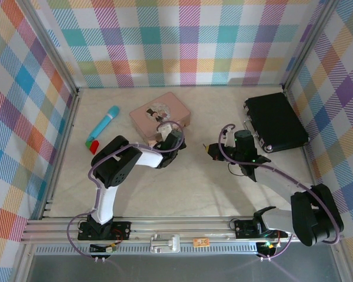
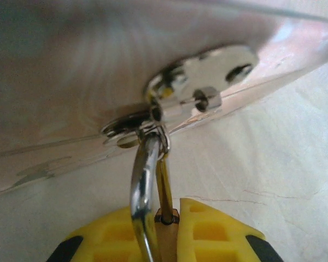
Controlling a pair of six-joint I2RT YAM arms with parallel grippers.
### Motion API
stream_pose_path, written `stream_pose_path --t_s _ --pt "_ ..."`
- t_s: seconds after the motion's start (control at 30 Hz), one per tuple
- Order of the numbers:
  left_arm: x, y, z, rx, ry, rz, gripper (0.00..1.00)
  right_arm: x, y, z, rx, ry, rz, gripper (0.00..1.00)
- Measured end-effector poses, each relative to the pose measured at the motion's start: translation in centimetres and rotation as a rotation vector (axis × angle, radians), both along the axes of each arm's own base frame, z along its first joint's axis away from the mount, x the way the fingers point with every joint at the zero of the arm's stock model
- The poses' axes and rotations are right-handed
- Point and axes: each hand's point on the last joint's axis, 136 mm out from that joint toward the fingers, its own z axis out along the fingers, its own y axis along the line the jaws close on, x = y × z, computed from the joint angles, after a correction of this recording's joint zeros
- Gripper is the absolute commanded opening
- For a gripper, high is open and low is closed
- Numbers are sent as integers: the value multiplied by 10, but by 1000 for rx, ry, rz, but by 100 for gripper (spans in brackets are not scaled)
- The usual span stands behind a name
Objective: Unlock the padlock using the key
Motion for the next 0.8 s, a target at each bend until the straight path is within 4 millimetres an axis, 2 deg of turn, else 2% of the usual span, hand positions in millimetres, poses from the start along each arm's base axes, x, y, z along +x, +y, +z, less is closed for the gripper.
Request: stream_pose_path --t_s 0.13,0.27,0.4,0.57,0.8 --pt "-17 4 2 -69 18 -28 0 -10 1 -26 22 83 2 0" --pt "-33 4 7 -140 59 -57 0 -15 5 -41 56 142 14 0" --pt "-47 2 15 -244 90 -80 0 -14 13 -40 109 153 34 0" --pt "-61 2 35 -376 93 -97 0 -10 25 -35 189 154 68 0" --pt "-66 -5 66 -508 69 -121 0 -14 44 -37 252 174 127 0"
